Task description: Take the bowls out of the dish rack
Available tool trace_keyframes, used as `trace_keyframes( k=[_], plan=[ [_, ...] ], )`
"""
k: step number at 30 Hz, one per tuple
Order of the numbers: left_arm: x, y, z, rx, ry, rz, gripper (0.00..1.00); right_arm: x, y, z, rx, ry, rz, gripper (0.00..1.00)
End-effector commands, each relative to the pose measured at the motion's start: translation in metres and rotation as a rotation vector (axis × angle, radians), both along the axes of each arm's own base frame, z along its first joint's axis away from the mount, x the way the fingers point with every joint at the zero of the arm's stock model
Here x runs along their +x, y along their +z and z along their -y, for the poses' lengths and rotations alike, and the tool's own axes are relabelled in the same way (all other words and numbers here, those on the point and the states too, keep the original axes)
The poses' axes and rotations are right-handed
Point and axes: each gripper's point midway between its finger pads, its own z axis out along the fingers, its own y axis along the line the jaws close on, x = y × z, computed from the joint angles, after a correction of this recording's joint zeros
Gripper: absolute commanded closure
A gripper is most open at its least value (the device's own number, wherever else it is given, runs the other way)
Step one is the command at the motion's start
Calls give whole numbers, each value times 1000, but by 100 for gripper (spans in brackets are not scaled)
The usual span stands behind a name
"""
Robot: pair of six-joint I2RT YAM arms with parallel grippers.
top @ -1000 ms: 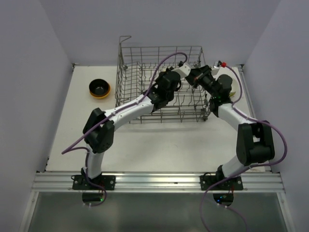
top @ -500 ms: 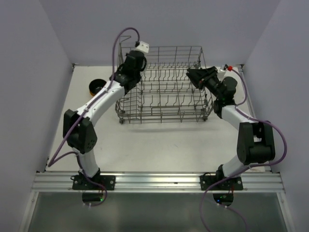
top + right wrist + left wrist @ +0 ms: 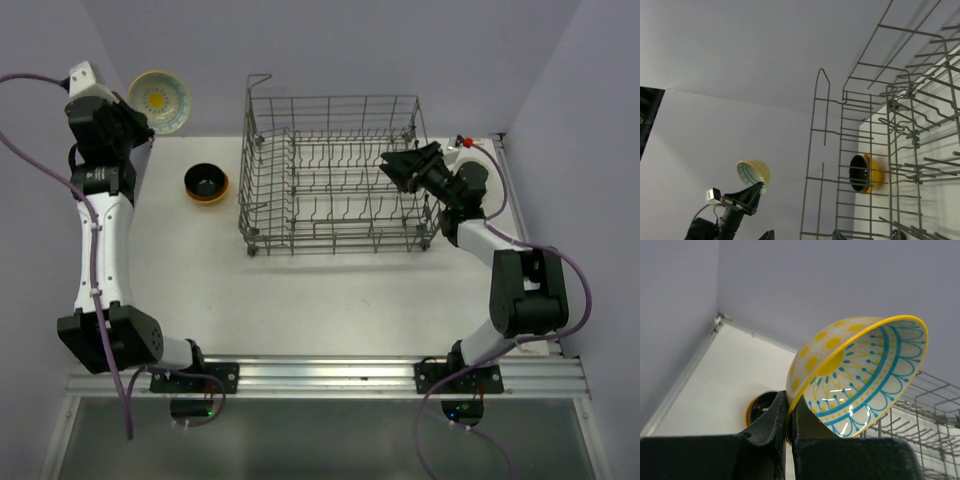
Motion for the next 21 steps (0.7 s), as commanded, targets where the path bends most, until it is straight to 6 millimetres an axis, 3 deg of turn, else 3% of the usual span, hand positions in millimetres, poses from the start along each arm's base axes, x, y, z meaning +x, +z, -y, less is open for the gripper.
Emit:
trace_keyframes(
  k=[1,2,4,5,8,13,18,21],
  plan=[
    [11,-62,-3,-300,-131,-66,100,-9,-14,-3,-63,51,25,48],
    [18,-86,-11,-351,-137,-108,100,-12,-14,-4,-85,55,41,47],
    [22,-113,-20,-410,-156,-155,100,-15,-22,-4,-116,64,17,46],
    [30,-138,-19,-439,-165,-206,100,-17,-23,-4,-149,62,37,45],
    [40,-180,-15,-500,-193,-294,100,-18,-32,-3,-182,64,26,44],
    [53,-214,-13,-515,-201,-375,100,-18,-41,-6,-163,90,18,44],
    [73,-226,3,-455,-218,-442,100,-17,-46,-8,-133,104,9,44],
    [77,-240,-3,-444,-191,-479,100,-18,-47,-8,-130,113,11,44]
  ],
)
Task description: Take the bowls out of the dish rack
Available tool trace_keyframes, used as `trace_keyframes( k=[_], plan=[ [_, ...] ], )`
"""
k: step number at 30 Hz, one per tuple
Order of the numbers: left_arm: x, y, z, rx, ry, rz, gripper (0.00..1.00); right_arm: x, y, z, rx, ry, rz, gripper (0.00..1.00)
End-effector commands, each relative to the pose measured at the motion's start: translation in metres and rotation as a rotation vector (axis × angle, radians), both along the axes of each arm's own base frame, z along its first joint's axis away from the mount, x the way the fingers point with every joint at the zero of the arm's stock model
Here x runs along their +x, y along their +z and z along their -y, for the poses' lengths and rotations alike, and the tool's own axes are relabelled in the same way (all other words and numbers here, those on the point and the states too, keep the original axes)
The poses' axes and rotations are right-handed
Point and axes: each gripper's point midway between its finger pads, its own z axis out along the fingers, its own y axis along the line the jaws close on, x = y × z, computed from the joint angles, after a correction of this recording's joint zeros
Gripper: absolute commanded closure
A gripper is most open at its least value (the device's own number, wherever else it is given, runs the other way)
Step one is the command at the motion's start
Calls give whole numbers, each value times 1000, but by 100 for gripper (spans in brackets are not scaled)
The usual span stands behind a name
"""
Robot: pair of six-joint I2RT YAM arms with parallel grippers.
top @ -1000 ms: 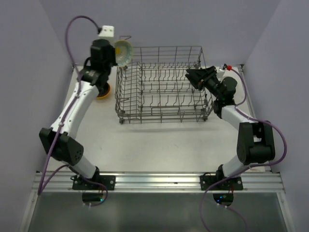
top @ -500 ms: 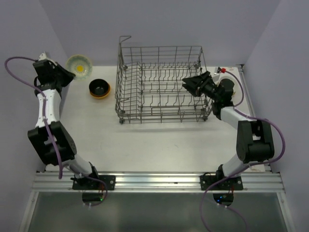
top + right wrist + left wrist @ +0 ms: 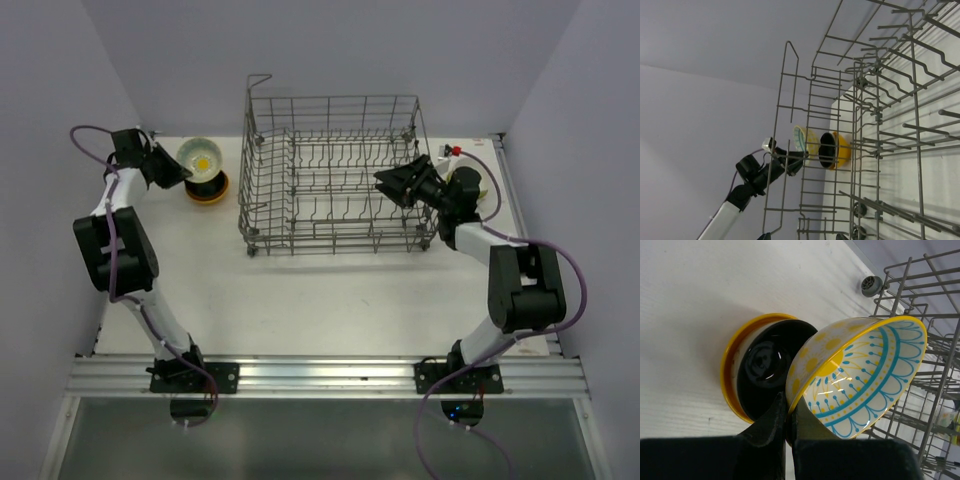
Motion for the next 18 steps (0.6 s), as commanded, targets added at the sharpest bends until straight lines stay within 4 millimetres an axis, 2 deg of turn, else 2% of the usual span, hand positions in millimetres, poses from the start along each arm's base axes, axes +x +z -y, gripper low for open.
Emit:
trace_keyframes(
  k=[1,8,9,10,14,15,16,18],
  plan=[
    [15,17,-5,50,-14,43,100,-3,5,0,7,26,53,44],
    [15,-16,-7,41,-18,-32,100,0,3,-1,7,31,47,43],
    [14,-18,-8,43,-16,-40,96,-1,1,-1,7,34,42,43],
    [13,-20,-9,44,-12,-44,82,0,0,-1,6,32,42,43],
    [11,-23,-9,46,-12,-51,69,0,-4,-1,8,34,30,43],
    [10,-23,-9,50,-12,-52,66,0,-6,-1,8,32,26,43],
    [10,-22,-10,52,-8,-52,57,0,-6,-1,8,35,24,43],
    [9,-21,-11,60,0,-53,52,-1,-7,-1,7,35,23,43]
  ],
)
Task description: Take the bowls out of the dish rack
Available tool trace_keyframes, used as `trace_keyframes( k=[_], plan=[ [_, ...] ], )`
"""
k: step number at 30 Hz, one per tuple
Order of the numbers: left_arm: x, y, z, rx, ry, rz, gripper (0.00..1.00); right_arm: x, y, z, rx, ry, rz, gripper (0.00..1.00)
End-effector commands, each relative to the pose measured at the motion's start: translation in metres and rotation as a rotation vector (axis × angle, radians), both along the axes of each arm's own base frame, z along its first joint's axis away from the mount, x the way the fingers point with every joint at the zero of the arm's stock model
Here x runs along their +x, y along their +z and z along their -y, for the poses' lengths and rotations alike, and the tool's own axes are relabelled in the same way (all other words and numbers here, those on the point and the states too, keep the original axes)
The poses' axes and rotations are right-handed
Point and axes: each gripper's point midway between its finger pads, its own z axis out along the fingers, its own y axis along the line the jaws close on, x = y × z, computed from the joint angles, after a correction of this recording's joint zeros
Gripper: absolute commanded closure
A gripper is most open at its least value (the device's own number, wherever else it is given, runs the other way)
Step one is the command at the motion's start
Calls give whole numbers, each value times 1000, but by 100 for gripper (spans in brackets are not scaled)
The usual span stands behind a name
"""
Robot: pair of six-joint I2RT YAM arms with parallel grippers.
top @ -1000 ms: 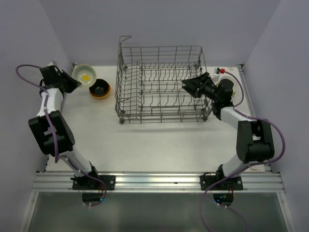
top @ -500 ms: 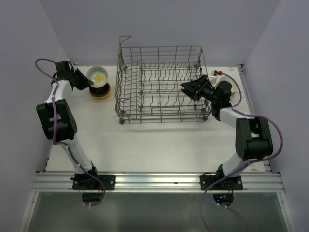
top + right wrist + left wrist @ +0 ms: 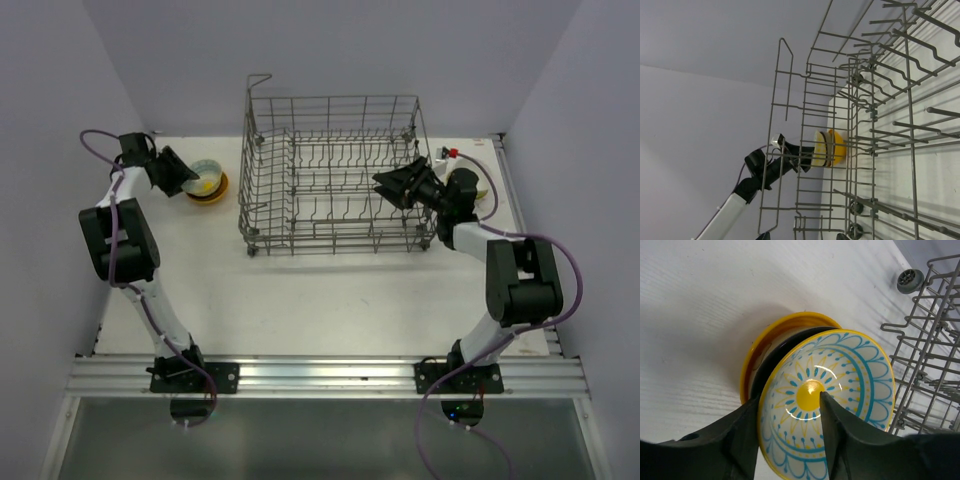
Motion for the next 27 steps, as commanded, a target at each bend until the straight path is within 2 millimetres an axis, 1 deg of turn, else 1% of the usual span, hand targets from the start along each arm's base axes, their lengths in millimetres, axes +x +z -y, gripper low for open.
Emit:
trace_keyframes(
  k=[1,3,5,6,7,8,9,10,11,12,13,14,16,18,19,20,21,22,23,24,25,26,27],
  plan=[
    [3,22,-10,39,14,38,46,-3,3,0,4,22,37,43],
    [2,26,-11,34,14,43,42,-3,2,0,4,24,32,43],
    [1,41,-15,46,28,68,32,-4,1,0,5,28,31,42],
    [1,49,-21,57,45,82,30,-4,1,-1,5,30,31,42],
    [-1,66,-25,74,55,115,24,-5,2,-1,5,33,32,42],
    [-1,79,-32,88,69,140,23,-6,3,-1,5,37,35,41],
    [-3,90,-38,110,87,156,13,-5,3,-1,6,36,34,41],
    [-5,111,-41,134,96,194,11,-6,4,-1,5,37,38,40],
    [-6,123,-43,151,104,215,0,-5,5,-1,7,36,37,39],
    [-4,139,-44,166,105,257,0,-4,7,-1,6,37,43,33],
    [-6,159,-41,179,102,303,0,-4,8,-1,6,37,40,26],
    [-7,169,-42,182,105,326,0,-4,8,-1,5,39,41,2],
    [-8,194,-33,180,81,393,0,-2,11,-2,3,41,42,2],
    [-9,207,-24,177,50,424,0,-2,16,-2,-2,41,54,1],
    [-12,218,-18,180,34,454,0,-2,16,-2,-4,41,47,1],
    [-14,224,-14,184,19,472,0,-1,17,-1,-12,40,55,1],
    [-15,227,-4,202,-21,492,0,-1,24,-1,-16,41,71,1],
    [-22,243,4,228,-38,528,0,0,23,-1,-29,39,66,1],
    [-25,242,21,256,-86,540,0,1,25,-1,-36,38,69,1],
    [-33,262,30,294,-91,594,0,2,29,-1,-44,37,65,1],
    [-38,268,41,305,-101,615,0,3,32,0,-61,32,82,1],
    [-43,254,66,282,-148,609,0,5,35,0,-70,28,85,1],
    [-55,282,78,291,-157,712,0,6,44,1,-79,23,96,1]
  ],
)
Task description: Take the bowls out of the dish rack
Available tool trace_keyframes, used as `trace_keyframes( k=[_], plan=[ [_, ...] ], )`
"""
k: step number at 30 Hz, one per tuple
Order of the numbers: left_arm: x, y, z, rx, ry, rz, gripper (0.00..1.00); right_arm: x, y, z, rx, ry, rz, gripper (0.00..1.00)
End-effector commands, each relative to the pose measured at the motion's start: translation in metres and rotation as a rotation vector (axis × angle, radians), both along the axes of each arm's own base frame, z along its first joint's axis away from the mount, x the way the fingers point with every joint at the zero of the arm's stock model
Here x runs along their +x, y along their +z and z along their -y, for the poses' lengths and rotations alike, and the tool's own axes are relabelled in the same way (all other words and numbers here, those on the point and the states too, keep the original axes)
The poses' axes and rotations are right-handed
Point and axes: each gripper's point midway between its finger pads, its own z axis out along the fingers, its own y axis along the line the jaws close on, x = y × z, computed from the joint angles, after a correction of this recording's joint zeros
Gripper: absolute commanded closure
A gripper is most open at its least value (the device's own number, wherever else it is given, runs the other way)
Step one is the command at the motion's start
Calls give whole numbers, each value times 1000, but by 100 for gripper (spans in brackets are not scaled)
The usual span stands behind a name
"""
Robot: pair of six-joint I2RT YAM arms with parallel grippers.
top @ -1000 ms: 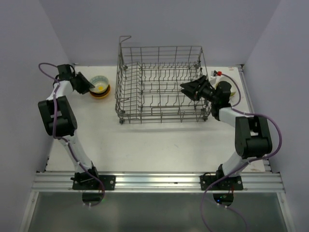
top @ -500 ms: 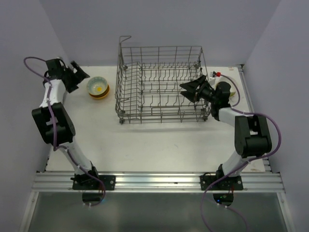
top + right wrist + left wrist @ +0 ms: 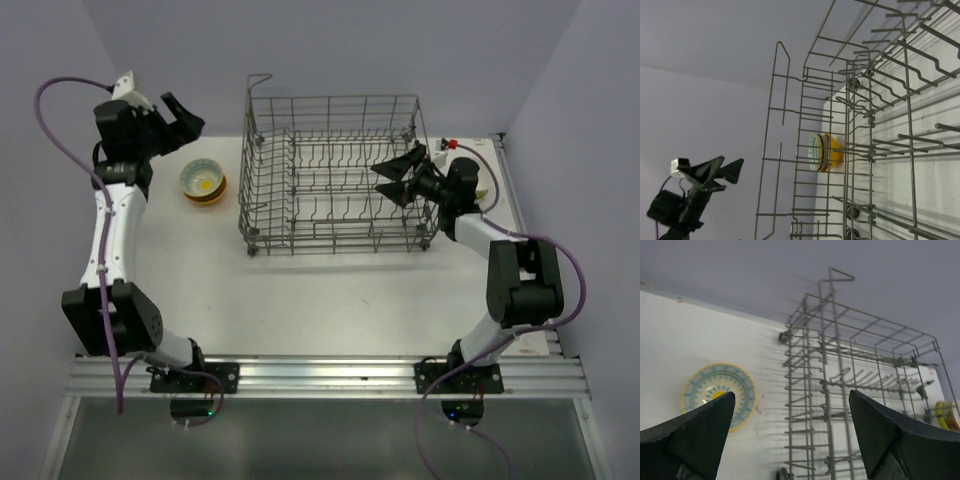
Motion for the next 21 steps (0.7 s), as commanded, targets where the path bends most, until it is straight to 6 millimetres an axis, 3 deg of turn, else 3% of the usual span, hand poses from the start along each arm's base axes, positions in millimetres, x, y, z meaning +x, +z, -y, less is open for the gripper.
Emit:
trace_keyframes(
  k=[1,2,4,6,7,8,10,11,12,13,14,17,18,21],
  plan=[
    [-28,46,53,72,-112,200,0,2,45,2,-64,1,133,1],
    [-34,33,66,62,-134,185,0,4,51,5,-78,-16,146,1],
    [-50,45,71,86,-128,230,0,4,63,5,-134,-25,192,1],
    [-57,34,87,130,-154,227,0,10,78,10,-200,-67,233,1],
    [-64,38,90,148,-152,241,0,7,69,11,-281,-63,224,1],
    [-70,28,111,168,-199,229,0,6,74,13,-325,-78,240,1],
    [-82,26,117,188,-186,240,0,9,71,30,-499,-155,236,1],
    [-87,9,124,196,-202,213,0,6,83,40,-568,-208,267,1],
    [-89,6,123,204,-191,225,0,6,90,49,-630,-250,288,1],
    [-98,10,121,213,-182,253,0,6,83,64,-757,-309,292,1],
    [-102,-4,122,231,-189,239,0,-4,99,73,-804,-356,333,1],
    [-113,4,125,247,-178,280,0,-18,114,93,-936,-464,413,1],
    [-116,8,125,246,-181,290,0,-31,124,96,-944,-497,470,1],
    [-119,12,122,252,-168,301,0,-53,123,105,-1004,-534,527,1]
  ],
)
